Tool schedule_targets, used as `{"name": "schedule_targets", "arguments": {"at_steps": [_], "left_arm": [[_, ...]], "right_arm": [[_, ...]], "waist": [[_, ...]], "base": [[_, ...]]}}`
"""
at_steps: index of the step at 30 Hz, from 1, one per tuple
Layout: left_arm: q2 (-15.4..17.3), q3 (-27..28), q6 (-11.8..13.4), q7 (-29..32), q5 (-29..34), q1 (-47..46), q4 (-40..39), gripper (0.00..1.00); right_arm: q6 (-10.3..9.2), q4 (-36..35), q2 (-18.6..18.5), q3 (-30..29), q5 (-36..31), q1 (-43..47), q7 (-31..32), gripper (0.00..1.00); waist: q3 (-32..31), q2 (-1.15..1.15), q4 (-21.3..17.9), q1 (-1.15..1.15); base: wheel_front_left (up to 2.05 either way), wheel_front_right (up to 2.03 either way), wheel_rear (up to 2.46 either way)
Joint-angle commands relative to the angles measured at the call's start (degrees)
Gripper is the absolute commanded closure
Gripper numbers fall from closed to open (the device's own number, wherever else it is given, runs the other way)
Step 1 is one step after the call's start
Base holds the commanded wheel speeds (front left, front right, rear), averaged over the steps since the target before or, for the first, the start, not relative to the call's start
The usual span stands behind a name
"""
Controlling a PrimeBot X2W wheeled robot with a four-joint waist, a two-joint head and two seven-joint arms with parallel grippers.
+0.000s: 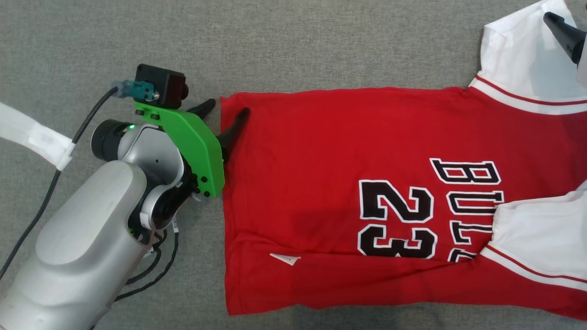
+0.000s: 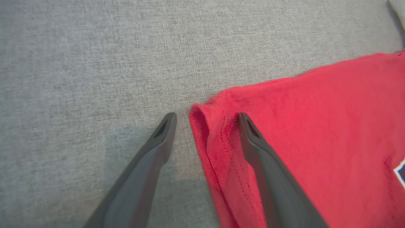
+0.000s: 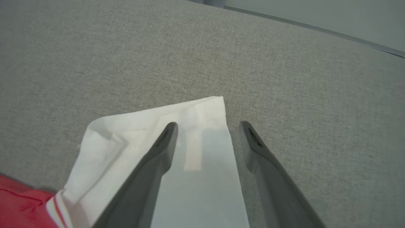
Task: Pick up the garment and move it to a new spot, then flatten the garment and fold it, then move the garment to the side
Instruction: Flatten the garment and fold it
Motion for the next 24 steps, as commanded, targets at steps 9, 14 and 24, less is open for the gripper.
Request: {"name": "schedule_targets", "arguments": {"at_steps": [9, 14, 24], "left_arm": [[-2.23, -3.09, -3.45, 4.96, -0.77, -3.34, 5.6, 0.02], [-2.35, -4.13, -3.92, 6.09, -0.39, -3.84, 6.72, 0.57], [-3.23, -4.29, -4.6, 3.74, 0.14, -3.78, 7.03, 1.0]], "right_arm": [[0.02, 8.96, -1.5, 3.26, -1.62, -5.45, 2.07, 0.0], [-0.03, 11.66, -2.7, 3.86, -3.32, -6.11, 1.36, 0.0], [-0.02, 10.47, -1.82, 5.98, 2.72, -5.58, -4.02, 1.0]], "waist": [[3.01, 0.65, 4.06, -0.01], [2.99, 0.65, 4.25, -0.01], [0.29, 0.65, 3.38, -0.01]], "base": [[0.0, 0.0, 0.0], [0.0, 0.0, 0.0], [0.0, 0.0, 0.0]]}}
